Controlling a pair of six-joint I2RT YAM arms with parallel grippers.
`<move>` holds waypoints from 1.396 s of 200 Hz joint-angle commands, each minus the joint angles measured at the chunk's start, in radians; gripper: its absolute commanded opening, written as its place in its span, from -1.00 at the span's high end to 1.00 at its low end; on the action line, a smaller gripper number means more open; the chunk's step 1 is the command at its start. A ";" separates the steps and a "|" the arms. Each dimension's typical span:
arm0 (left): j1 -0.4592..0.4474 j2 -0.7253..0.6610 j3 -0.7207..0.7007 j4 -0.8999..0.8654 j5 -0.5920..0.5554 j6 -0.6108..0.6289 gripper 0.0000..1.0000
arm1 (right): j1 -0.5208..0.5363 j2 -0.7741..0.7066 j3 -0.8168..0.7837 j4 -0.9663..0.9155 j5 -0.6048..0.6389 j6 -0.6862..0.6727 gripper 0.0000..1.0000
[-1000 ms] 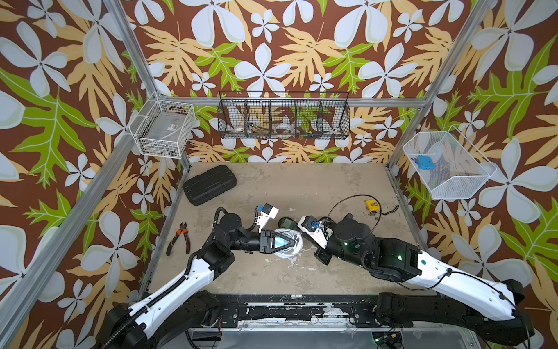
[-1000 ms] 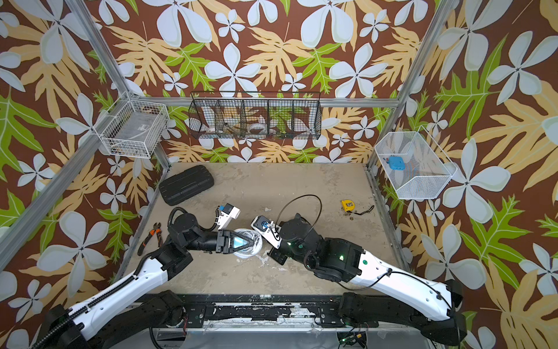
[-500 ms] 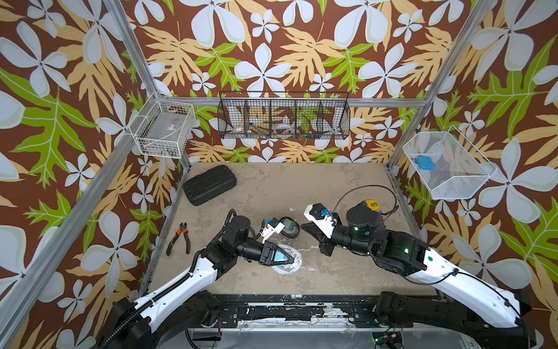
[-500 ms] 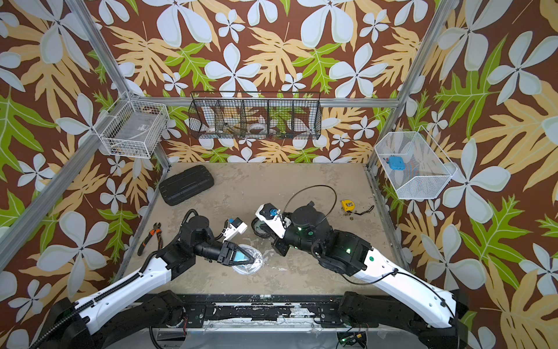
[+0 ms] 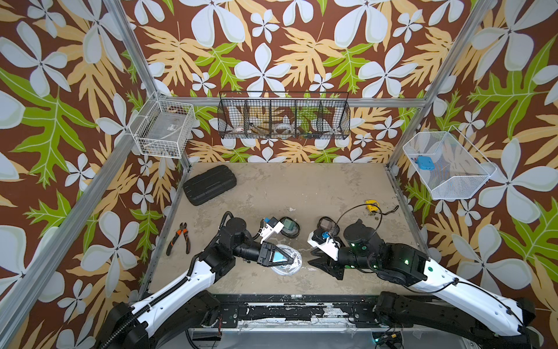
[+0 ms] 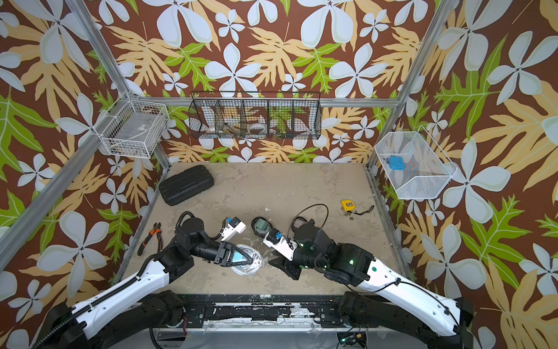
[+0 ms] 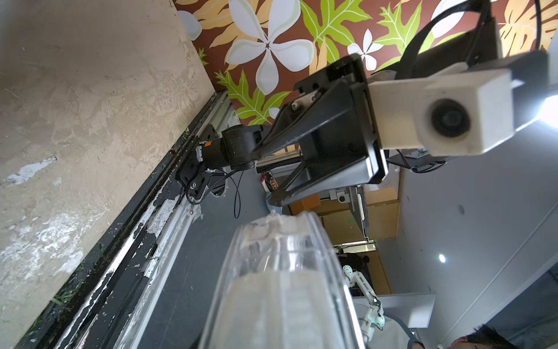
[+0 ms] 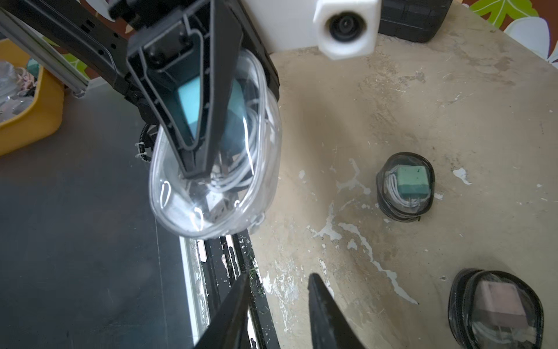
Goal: Pack away charging kits
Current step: Zip the zipper on the storage bag, then place the storage bag at the center of the board.
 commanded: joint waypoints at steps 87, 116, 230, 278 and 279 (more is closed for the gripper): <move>0.022 0.070 -0.233 0.306 -0.685 -0.078 0.96 | -0.111 0.036 -0.080 0.242 -0.020 0.134 -0.48; -0.011 0.228 -0.249 0.372 -0.678 0.025 0.97 | -0.114 0.092 -0.051 0.260 0.029 0.143 -0.99; 0.038 0.454 -0.280 0.315 -0.734 0.220 -0.58 | -0.117 0.113 0.062 0.247 0.492 0.124 -1.00; 0.041 0.240 -0.106 -0.449 -1.173 0.352 -1.00 | -0.372 0.228 0.133 0.227 0.336 0.127 -1.00; 0.041 0.237 -0.103 -0.457 -1.180 0.350 -1.00 | -0.380 0.230 0.132 0.230 0.332 0.126 -1.00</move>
